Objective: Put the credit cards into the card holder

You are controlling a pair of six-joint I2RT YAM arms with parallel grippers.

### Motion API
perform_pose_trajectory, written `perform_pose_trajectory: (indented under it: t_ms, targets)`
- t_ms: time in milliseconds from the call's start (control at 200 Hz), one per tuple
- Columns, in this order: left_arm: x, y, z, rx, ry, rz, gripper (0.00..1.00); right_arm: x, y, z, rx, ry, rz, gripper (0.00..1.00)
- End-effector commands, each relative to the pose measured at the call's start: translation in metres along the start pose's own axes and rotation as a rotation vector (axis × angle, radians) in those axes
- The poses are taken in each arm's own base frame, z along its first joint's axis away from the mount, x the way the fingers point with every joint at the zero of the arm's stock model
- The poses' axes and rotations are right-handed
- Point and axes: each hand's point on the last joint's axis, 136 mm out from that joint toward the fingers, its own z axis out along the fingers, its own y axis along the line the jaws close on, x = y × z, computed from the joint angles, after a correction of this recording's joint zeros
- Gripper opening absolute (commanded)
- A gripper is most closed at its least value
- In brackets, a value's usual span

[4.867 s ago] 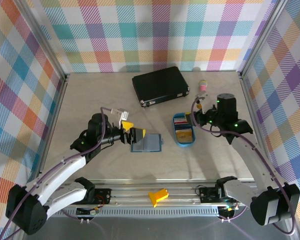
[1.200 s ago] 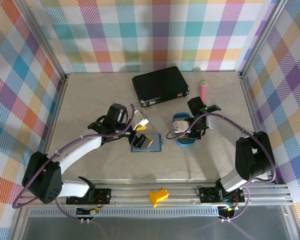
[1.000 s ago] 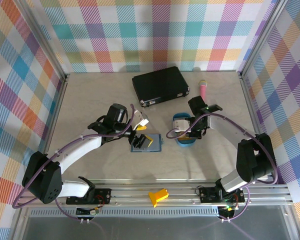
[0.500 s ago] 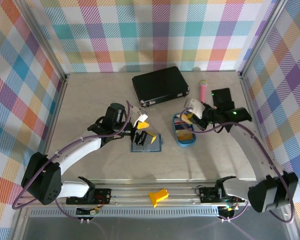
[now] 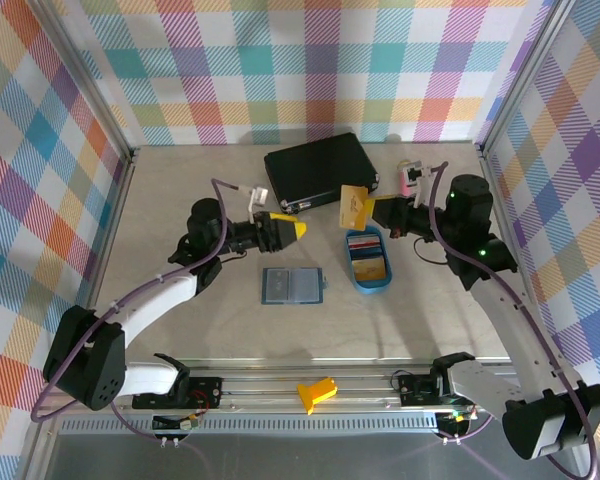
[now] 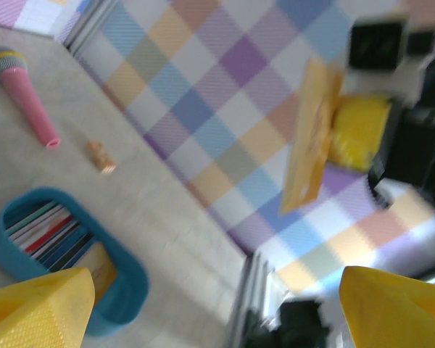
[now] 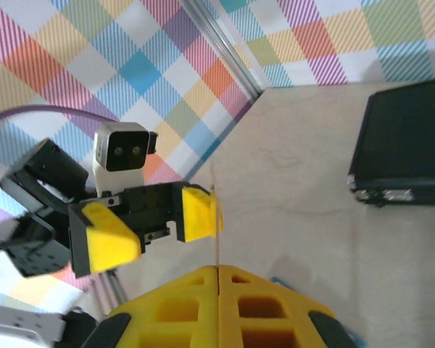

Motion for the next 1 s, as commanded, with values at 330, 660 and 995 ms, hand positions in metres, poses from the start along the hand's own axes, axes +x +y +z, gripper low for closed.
perform_pose_trajectory:
  t_ms: [330, 660, 995]
  targets:
    - [-0.038, 0.002, -0.013, -0.026, -0.195, -0.414, 0.82, 0.009, 0.004, 0.044, -0.178, 0.086, 0.39, 0.0]
    - [-0.03, -0.012, -0.014, -0.003, -0.183, -0.465, 0.83, 0.013, 0.009, 0.067, -0.227, 0.14, 0.465, 0.0]
    - [-0.013, -0.037, 0.004, 0.062, -0.116, -0.434, 0.71, 0.015, 0.025, 0.088, -0.293, 0.182, 0.537, 0.0]
